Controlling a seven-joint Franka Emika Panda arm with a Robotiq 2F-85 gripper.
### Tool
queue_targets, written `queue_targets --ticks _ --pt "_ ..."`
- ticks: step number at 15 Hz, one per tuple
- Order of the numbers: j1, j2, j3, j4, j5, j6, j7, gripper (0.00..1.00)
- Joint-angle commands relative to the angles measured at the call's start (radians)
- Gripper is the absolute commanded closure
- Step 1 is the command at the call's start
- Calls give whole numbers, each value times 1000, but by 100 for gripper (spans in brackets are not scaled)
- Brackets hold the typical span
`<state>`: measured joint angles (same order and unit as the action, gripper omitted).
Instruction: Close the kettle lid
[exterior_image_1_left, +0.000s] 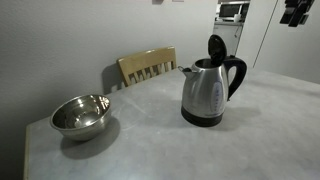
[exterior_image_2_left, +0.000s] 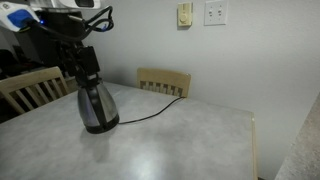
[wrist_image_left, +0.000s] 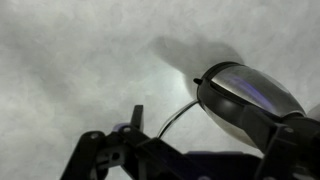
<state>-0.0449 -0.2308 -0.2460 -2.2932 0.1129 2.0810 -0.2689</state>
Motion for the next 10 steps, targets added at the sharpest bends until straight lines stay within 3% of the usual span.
queue_targets --ticks 1,4,10 --pt "-5 77 12 78 30 -18 -133 0" --pt "14 168 21 164 105 -58 -253 0" --pt "-5 368 109 317 319 -23 -279 0"
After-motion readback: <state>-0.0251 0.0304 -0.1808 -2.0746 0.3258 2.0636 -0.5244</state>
